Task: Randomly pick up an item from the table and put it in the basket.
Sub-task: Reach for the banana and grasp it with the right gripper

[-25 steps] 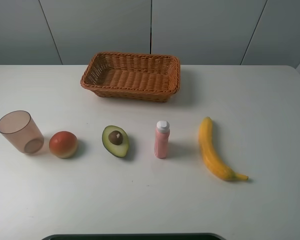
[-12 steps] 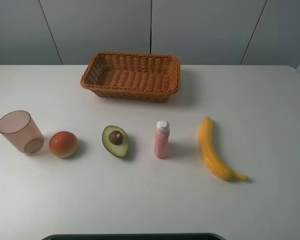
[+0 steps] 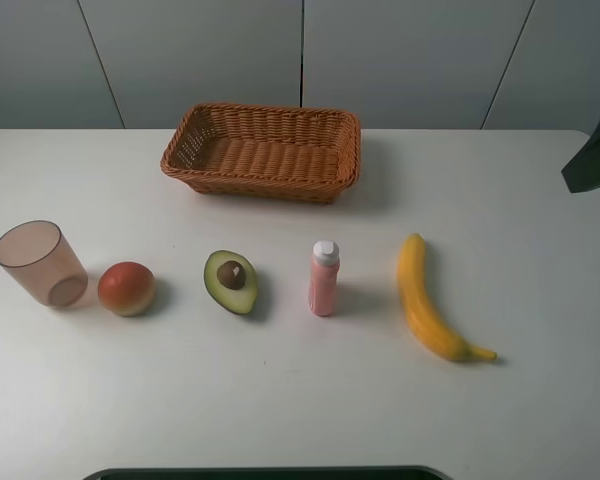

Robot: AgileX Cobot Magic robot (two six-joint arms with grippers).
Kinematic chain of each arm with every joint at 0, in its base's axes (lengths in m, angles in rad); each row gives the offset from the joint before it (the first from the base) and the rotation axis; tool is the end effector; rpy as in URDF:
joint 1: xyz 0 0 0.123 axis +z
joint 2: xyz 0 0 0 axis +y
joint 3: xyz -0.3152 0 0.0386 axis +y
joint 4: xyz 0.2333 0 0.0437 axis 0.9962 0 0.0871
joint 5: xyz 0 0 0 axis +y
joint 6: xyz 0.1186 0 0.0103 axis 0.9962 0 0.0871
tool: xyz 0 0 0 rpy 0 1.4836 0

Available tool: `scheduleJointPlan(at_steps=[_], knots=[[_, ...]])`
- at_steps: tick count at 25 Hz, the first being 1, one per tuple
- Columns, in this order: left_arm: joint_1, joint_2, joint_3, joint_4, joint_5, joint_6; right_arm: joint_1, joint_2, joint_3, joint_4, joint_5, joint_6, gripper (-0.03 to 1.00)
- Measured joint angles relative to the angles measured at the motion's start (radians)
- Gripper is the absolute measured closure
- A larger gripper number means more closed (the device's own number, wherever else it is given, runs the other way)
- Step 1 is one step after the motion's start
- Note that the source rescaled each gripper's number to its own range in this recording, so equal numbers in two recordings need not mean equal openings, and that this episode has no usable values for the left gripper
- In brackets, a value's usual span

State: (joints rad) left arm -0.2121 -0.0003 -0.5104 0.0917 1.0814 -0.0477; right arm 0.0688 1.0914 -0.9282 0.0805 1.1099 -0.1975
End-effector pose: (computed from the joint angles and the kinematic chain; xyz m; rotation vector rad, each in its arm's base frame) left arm -0.0253 0.0153 0.2586 0.1625 2.0448 -0.0517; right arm 0.1698 0.0203 0.3157 -0.3356 2.7312 0.0741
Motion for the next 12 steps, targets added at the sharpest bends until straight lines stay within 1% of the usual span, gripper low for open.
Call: scheduleJointPlan(at_steps=[2, 6, 12], knots=[[0.0, 0.0, 0.0, 0.0, 0.0, 0.0, 0.068, 0.077, 0.0, -0.01, -0.03, -0.008, -0.03], [0.0, 0.0, 0.0, 0.0, 0.0, 0.0, 0.177, 0.209, 0.0, 0.0, -0.084, -0.004, -0.03], [0.0, 0.0, 0.0, 0.0, 0.0, 0.0, 0.291, 0.395, 0.0, 0.013, -0.173, 0.068, -0.03]])
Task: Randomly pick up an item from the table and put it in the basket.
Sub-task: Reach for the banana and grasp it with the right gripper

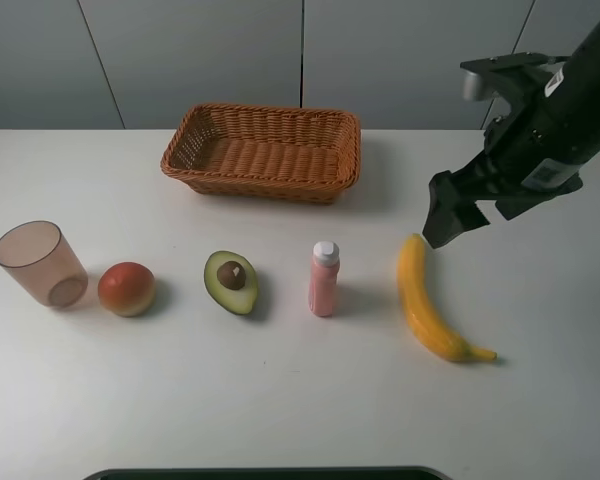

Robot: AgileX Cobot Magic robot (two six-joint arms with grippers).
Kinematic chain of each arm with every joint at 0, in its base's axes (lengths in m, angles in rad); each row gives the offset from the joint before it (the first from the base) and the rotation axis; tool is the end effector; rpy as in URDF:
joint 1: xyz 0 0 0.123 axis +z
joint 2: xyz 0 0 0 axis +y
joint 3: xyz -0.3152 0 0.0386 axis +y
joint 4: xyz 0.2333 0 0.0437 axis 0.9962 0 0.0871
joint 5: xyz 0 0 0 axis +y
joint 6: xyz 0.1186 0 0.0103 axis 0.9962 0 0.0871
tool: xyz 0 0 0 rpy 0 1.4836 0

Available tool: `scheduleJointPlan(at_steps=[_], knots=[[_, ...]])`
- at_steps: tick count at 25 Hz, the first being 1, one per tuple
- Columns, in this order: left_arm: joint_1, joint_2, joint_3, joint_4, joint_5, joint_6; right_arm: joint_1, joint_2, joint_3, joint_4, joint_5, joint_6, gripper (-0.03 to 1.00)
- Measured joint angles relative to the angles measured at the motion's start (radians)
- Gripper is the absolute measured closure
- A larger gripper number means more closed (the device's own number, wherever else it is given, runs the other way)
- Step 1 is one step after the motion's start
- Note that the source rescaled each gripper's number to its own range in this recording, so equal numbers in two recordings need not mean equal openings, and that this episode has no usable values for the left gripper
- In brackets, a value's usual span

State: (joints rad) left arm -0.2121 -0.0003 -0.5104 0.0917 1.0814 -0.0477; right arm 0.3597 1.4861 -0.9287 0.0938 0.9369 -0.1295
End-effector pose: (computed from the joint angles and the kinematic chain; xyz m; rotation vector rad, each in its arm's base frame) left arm -0.0253 0.0153 0.2586 0.1625 2.0448 -0.0517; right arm 0.2331 0.0973 0.2369 -0.6511 2.9129 0.1470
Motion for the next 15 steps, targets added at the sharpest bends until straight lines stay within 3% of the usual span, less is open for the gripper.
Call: scheduleJointPlan(at_steps=[15], knots=[[0.0, 0.0, 0.0, 0.0, 0.0, 0.0, 0.021, 0.407, -0.002, 0.107, -0.182, 0.066, -0.03]])
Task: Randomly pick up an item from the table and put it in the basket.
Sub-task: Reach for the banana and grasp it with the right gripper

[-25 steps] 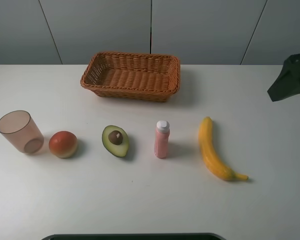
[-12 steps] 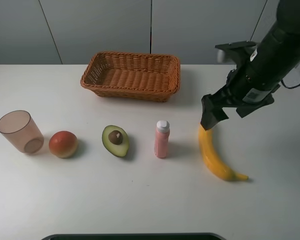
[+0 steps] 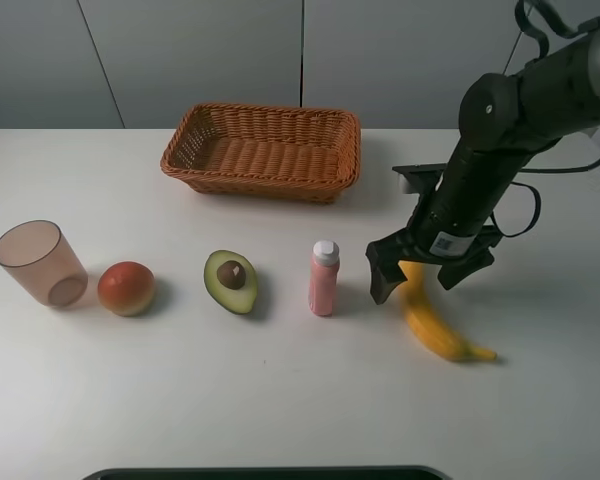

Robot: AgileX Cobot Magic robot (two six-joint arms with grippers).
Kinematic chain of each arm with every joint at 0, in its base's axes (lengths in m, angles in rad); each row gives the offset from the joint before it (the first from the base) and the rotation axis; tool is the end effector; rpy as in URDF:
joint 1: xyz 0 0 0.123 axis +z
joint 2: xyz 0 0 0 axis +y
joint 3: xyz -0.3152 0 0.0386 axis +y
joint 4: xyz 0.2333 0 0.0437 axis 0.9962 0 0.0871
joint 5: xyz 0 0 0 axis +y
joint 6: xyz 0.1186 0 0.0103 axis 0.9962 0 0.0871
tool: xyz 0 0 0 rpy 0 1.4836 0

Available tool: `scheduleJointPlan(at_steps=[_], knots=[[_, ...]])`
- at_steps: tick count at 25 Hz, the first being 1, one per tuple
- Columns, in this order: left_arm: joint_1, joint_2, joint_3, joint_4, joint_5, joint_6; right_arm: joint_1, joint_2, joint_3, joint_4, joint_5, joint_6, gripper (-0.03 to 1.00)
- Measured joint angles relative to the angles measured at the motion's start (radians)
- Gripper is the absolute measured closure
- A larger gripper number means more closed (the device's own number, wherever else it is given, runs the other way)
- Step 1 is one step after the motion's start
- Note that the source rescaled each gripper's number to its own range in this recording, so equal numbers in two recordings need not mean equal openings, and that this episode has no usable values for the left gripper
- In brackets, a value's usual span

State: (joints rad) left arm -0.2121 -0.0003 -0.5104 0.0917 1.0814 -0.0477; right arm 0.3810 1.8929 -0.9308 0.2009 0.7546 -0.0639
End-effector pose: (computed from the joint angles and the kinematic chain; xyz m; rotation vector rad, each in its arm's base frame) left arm -0.0253 0.0153 0.2586 0.1625 2.0448 -0.0517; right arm 0.2723 0.1266 0.1256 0.4482 -3.0241 -0.1872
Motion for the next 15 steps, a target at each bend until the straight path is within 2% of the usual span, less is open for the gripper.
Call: scheduleJointPlan(at_steps=[11, 13, 15], knots=[[0.0, 0.0, 0.0, 0.0, 0.0, 0.0, 0.006, 0.049, -0.002, 0.022, -0.046, 0.006, -0.01], [0.0, 0.0, 0.0, 0.0, 0.0, 0.0, 0.006, 0.052, -0.002, 0.022, -0.048, 0.012, 0.08], [0.0, 0.0, 0.0, 0.0, 0.0, 0.0, 0.006, 0.051, -0.002, 0.022, -0.049, 0.015, 0.25]])
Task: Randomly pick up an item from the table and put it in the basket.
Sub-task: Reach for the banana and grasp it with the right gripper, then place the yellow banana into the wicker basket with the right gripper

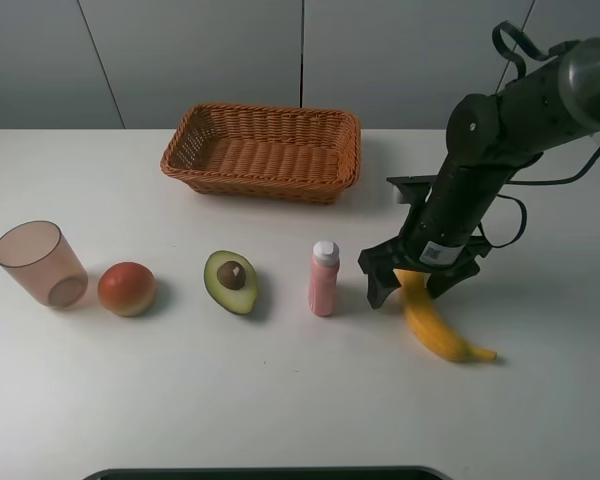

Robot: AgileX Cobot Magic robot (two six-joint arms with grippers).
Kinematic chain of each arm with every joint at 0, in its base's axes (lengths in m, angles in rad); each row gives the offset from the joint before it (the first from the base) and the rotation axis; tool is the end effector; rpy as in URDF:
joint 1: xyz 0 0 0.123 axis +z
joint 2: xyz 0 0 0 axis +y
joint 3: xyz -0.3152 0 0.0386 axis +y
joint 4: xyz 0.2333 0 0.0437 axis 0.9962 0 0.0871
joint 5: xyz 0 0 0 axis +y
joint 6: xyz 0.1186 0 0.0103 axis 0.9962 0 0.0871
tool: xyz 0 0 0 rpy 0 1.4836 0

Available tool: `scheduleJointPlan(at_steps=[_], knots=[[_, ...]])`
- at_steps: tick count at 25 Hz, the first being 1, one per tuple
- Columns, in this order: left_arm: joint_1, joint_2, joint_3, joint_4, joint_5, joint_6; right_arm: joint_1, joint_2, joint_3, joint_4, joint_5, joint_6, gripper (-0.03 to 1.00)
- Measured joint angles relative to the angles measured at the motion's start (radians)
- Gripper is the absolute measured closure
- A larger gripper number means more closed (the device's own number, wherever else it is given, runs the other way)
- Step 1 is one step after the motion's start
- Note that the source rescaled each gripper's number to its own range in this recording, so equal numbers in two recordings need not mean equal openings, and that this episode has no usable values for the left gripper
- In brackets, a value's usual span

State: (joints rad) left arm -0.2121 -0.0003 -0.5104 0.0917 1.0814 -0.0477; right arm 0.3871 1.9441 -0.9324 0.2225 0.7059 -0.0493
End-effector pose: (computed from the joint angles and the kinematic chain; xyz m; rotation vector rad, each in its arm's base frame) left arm -0.0253 0.0153 0.2586 0.1625 2.0448 -0.0517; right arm 0.2770 0.1313 0.1101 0.3996 -3.0274 -0.1945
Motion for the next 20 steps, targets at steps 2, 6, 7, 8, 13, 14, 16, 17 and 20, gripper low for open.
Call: scheduleJointPlan(at_steps=[2, 6, 7, 8, 13, 14, 16, 17, 20], knots=[[0.0, 0.0, 0.0, 0.0, 0.0, 0.0, 0.0, 0.003, 0.0, 0.002, -0.002, 0.007, 0.54], [0.0, 0.0, 0.0, 0.0, 0.0, 0.0, 0.0, 0.003, 0.0, 0.004, -0.004, 0.013, 0.95], [0.0, 0.0, 0.0, 0.0, 0.0, 0.0, 0.0, 0.003, 0.0, 0.004, -0.004, 0.013, 0.95], [0.0, 0.0, 0.0, 0.0, 0.0, 0.0, 0.0, 0.003, 0.0, 0.004, -0.004, 0.013, 0.95], [0.0, 0.0, 0.0, 0.0, 0.0, 0.0, 0.0, 0.003, 0.0, 0.004, -0.004, 0.015, 0.95], [0.0, 0.0, 0.0, 0.0, 0.0, 0.0, 0.0, 0.003, 0.0, 0.004, -0.004, 0.015, 0.95], [0.0, 0.0, 0.0, 0.0, 0.0, 0.0, 0.0, 0.003, 0.0, 0.004, -0.004, 0.015, 0.95], [0.0, 0.0, 0.0, 0.0, 0.0, 0.0, 0.0, 0.003, 0.0, 0.0, -0.004, 0.015, 0.95], [0.0, 0.0, 0.0, 0.0, 0.0, 0.0, 0.0, -0.002, -0.014, -0.047, 0.027, 0.015, 0.95]])
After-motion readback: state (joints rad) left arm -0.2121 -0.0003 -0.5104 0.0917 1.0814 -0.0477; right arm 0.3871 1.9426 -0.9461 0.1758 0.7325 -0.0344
